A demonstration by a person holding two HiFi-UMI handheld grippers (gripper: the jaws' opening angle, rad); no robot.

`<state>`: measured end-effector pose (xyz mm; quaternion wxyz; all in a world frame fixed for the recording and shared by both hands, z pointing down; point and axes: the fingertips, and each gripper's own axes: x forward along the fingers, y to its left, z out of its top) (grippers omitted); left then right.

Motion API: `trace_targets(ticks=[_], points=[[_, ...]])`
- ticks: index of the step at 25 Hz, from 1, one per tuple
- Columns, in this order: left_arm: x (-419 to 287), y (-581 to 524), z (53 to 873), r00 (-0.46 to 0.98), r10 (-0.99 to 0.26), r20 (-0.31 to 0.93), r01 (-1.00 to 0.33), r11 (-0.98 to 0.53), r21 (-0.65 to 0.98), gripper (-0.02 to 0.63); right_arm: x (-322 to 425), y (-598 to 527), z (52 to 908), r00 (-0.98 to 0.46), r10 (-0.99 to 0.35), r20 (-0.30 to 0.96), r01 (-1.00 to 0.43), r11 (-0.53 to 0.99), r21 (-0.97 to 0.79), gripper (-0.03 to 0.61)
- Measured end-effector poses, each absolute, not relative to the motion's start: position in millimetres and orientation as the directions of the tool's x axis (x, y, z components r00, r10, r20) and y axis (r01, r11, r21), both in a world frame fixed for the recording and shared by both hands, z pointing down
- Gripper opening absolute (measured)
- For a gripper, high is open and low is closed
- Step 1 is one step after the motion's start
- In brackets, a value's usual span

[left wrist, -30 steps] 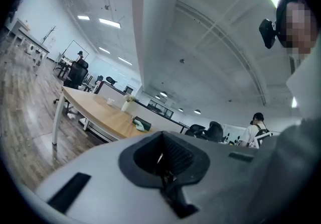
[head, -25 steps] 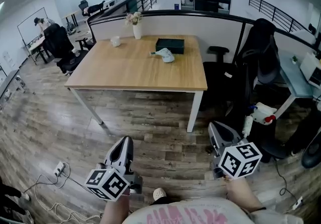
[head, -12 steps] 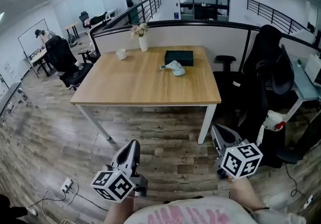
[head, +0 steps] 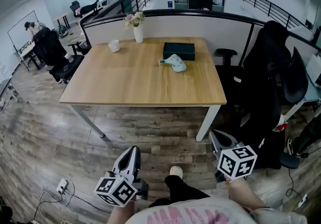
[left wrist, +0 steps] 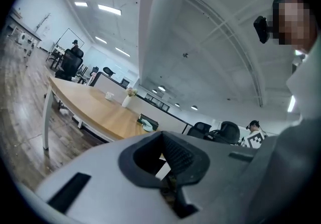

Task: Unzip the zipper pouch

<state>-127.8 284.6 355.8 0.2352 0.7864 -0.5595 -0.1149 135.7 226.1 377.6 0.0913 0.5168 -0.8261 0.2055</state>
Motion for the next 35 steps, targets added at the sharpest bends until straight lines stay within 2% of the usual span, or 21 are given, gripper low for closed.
trace_targets(ticks=[4, 14, 20, 27, 35], points=[[-139.6, 234.5, 358.9, 0.331, -0.938, 0.103, -0.838, -0.242, 0.488, 0.000, 125.1, 168.3, 383.1, -0.461, -0.811, 0.361, -0.884, 0.386, -0.263, -0.003], [-149.6, 87.6, 337.6, 0.295, -0.953, 0.066, -0.844, -0.228, 0.485, 0.000, 110.0, 4.5, 364.9, -0.507, -0.798, 0.325, -0.860, 0.442, -0.257, -0.003], [-145.4, 33.6, 337.5, 0.276, -0.960, 0.044, -0.845, -0.220, 0.487, 0.000, 106.9, -52.6, 363.1, -0.529, -0.790, 0.308, -0.846, 0.465, -0.261, -0.003], [-134.2, -9.6, 374.4, 0.321, -0.937, 0.139, -0.839, -0.213, 0.501, 0.000, 113.3, -81.1, 411.1, -0.511, -0.764, 0.394, -0.856, 0.409, -0.316, -0.003], [-130.7, -78.8, 411.0, 0.405, -0.888, 0.220, -0.822, -0.248, 0.513, 0.000, 129.5, -124.3, 456.8, -0.433, -0.755, 0.492, -0.890, 0.274, -0.364, -0.003]])
